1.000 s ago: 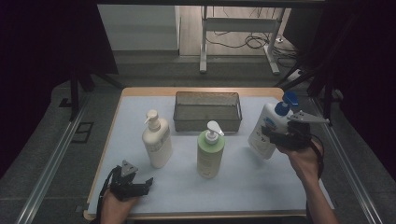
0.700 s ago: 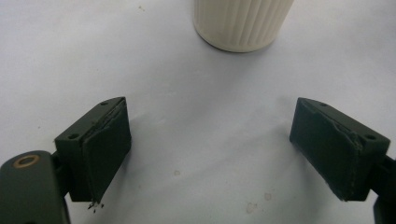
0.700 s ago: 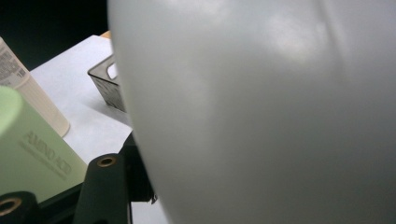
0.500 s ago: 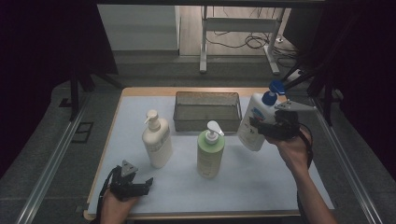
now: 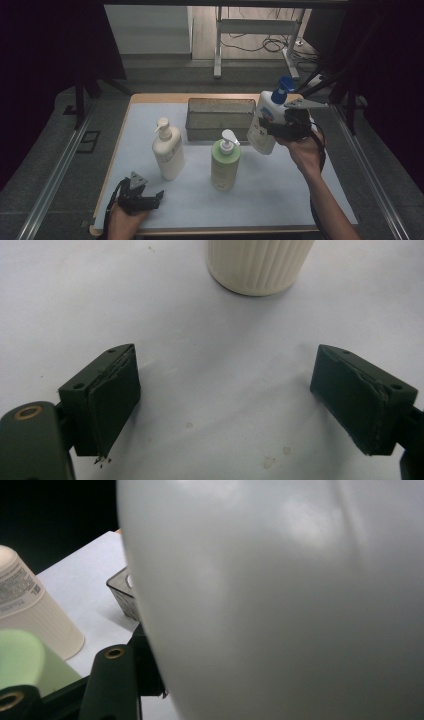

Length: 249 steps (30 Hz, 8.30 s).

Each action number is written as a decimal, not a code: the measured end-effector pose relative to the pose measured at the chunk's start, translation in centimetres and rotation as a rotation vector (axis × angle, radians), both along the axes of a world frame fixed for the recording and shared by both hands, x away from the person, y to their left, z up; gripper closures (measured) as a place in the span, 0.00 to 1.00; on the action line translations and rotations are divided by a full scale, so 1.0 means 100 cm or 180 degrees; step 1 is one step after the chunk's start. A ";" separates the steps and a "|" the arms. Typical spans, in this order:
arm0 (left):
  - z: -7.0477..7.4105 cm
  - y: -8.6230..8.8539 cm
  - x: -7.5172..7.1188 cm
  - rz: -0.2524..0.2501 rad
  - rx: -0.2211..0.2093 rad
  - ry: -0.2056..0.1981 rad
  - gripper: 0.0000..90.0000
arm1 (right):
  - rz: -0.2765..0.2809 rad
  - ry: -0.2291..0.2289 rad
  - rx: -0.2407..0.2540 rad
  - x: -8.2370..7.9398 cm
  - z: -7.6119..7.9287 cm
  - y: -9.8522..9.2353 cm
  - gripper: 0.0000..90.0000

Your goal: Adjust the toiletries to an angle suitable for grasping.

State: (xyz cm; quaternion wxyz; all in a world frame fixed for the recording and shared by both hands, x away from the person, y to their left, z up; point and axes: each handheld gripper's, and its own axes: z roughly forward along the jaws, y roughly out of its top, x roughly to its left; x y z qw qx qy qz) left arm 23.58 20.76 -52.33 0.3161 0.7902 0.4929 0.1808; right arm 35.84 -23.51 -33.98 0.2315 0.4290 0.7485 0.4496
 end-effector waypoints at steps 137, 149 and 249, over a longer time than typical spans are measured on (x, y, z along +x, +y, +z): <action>0.000 0.000 0.000 0.0004 -0.0009 0.0005 0.14 | 0.0364 0.0138 -0.0262 0.094 -0.066 0.098 0.44; 0.000 0.000 0.000 0.0003 -0.0006 0.0004 0.14 | 0.0455 0.0189 -0.0281 0.077 -0.067 0.079 0.52; 0.000 0.000 0.000 0.0002 -0.0001 0.0011 0.14 | 0.0054 0.0665 -0.0605 0.119 -0.124 0.106 1.00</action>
